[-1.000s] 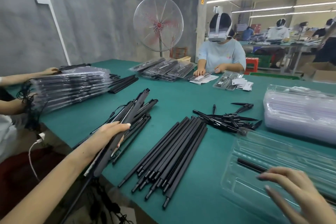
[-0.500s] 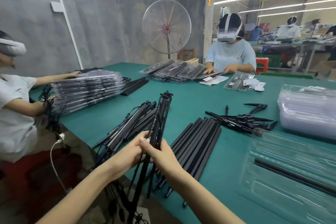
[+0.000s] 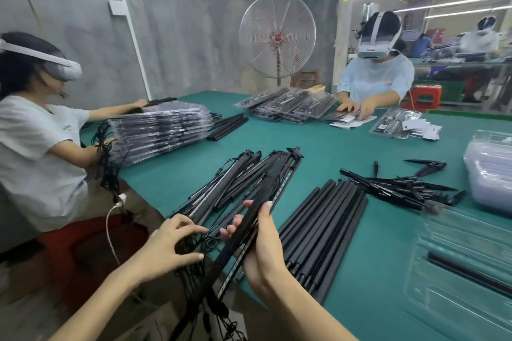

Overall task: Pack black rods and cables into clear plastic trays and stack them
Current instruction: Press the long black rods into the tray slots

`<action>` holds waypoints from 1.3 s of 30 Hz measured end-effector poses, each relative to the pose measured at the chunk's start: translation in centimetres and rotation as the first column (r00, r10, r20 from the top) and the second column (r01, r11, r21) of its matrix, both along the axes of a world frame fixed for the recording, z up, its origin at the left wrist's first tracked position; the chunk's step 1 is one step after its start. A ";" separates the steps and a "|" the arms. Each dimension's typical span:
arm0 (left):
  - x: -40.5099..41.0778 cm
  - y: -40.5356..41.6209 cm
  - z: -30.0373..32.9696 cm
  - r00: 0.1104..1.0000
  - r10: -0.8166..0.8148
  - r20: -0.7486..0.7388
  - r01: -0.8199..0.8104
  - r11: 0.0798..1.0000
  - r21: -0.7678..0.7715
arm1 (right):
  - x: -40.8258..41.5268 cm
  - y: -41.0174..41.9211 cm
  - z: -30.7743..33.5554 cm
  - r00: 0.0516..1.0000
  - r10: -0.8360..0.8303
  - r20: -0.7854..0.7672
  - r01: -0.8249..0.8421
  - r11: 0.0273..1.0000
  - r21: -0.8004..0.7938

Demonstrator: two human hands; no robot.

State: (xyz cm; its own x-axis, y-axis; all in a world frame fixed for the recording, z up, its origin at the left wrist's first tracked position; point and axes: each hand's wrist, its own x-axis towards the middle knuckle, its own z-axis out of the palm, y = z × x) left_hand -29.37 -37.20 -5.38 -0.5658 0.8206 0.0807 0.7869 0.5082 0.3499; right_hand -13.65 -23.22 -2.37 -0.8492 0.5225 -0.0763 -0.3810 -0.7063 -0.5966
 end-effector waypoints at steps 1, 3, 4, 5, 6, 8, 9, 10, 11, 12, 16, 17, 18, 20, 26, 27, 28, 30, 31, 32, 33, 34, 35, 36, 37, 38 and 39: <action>-0.1 -0.1 -0.5 0.999 -0.015 -0.041 0.014 1.000 -0.014 | 0.0 0.0 0.3 0.999 0.007 -0.047 -0.010 0.998 -0.064; -0.3 -0.1 -0.9 0.995 -0.037 -0.095 0.040 0.999 0.026 | 0.0 0.4 1.0 0.988 -0.019 -0.155 -0.012 0.981 -0.194; -0.4 -0.1 -0.9 0.993 -0.041 -0.115 0.047 0.998 0.044 | 0.0 0.6 1.4 0.979 -0.044 -0.198 -0.006 0.969 -0.246; -0.4 0.0 -0.8 0.989 -0.045 -0.140 0.051 0.998 0.044 | -0.1 0.8 1.8 0.972 -0.064 -0.225 -0.002 0.960 -0.281; -0.2 0.0 -0.6 0.983 -0.050 -0.175 0.058 0.998 0.039 | -0.2 1.0 2.0 0.967 -0.074 -0.242 -0.001 0.954 -0.299; 0.3 -0.1 -0.2 0.967 -0.060 -0.246 0.073 0.996 0.045 | -0.2 1.3 1.9 0.965 -0.062 -0.255 -0.008 0.964 -0.265; 0.6 -0.2 -0.1 0.956 -0.063 -0.286 0.081 0.995 0.051 | -0.2 1.4 1.6 0.968 -0.046 -0.248 -0.007 0.978 -0.209; 1.0 -0.2 0.0 0.945 -0.066 -0.321 0.092 0.994 0.065 | -0.1 1.5 1.1 0.975 -0.026 -0.222 -0.002 0.992 -0.126; 1.5 -0.3 0.0 0.941 -0.066 -0.332 0.105 0.989 0.102 | 0.1 1.5 0.6 0.985 -0.008 -0.172 0.005 1.000 -0.020; 1.9 -0.5 -0.2 0.949 -0.058 -0.309 0.112 0.980 0.163 | 0.3 1.6 0.0 0.994 0.006 -0.107 0.005 0.995 0.099; 2.8 -1.9 -1.3 0.989 0.031 -0.148 0.019 0.944 0.328 | 0.8 1.4 -1.9 0.991 0.084 0.104 -0.121 0.892 0.435; 2.8 -2.4 -1.5 0.989 0.048 -0.139 0.000 0.945 0.328 | 0.9 1.2 -2.2 0.984 0.116 0.133 -0.165 0.870 0.464; 2.8 -2.9 -1.5 0.987 0.064 -0.150 -0.010 0.943 0.333 | 0.9 0.9 -2.4 0.977 0.153 0.152 -0.208 0.855 0.474; 2.6 -3.8 -1.3 0.977 0.117 -0.178 -0.045 0.930 0.364 | 0.8 0.1 -2.7 0.955 0.230 0.186 -0.292 0.836 0.466; 2.0 -4.7 -2.1 0.977 0.124 -0.173 -0.088 0.975 0.204 | 0.6 -1.0 -2.5 0.941 0.237 0.241 -0.333 0.775 0.537; 1.8 -4.8 -2.4 0.979 0.096 -0.182 -0.075 0.990 0.117 | 0.8 -0.8 -2.4 0.944 0.213 0.253 -0.323 0.753 0.574; 1.4 -5.0 -2.7 0.980 0.112 -0.164 -0.098 0.991 0.097 | 1.0 -0.7 -2.3 0.946 0.192 0.261 -0.315 0.734 0.601; 0.8 -5.5 -3.2 0.974 0.219 -0.053 -0.205 0.959 0.196 | 1.3 -0.5 -2.4 0.947 0.168 0.275 -0.310 0.712 0.630; 0.7 -5.8 -3.5 0.969 0.248 0.005 -0.242 0.942 0.233 | 1.5 -0.5 -2.4 0.945 0.167 0.282 -0.313 0.715 0.625; 0.8 -5.9 -3.7 0.971 0.235 0.050 -0.240 0.944 0.225 | 1.6 -0.5 -2.5 0.943 0.170 0.286 -0.316 0.726 0.611; 1.1 -6.1 -3.9 0.975 0.207 0.081 -0.219 0.958 0.183 | 1.6 -0.5 -2.6 0.944 0.180 0.277 -0.315 0.747 0.585; 1.3 -6.2 -4.4 0.979 0.177 0.101 -0.192 0.969 0.157 | 1.6 -0.6 -2.7 0.948 0.195 0.252 -0.306 0.777 0.550; 1.6 -6.4 -4.7 0.987 0.135 0.089 -0.150 0.970 0.189 | 1.6 -0.6 -2.8 0.957 0.202 0.208 -0.283 0.807 0.519; 1.9 -6.3 -4.8 0.994 0.104 0.030 -0.108 0.964 0.243 | 1.4 -0.7 -2.9 0.969 0.189 0.156 -0.243 0.835 0.493; 2.2 -6.1 -4.5 0.995 0.082 -0.057 -0.063 0.958 0.280 | 1.1 -0.9 -2.9 0.981 0.169 0.093 -0.193 0.867 0.459; 2.9 -5.5 -3.9 0.981 0.053 -0.188 0.005 0.955 0.295 | 0.8 -1.1 -2.7 0.989 0.141 0.041 -0.145 0.900 0.410; 3.5 -5.0 -3.4 0.949 0.014 -0.314 0.079 0.956 0.281 | 0.5 -1.3 -2.5 0.994 0.111 0.013 -0.108 0.932 0.347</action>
State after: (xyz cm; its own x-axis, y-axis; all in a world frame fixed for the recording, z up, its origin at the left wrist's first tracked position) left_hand -25.92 -42.19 -8.76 -0.4477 0.7535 0.4815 0.8937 0.3946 0.2136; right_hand -13.13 -24.56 -4.90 -0.9025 0.4193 0.0987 -0.3178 -0.4936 -0.8095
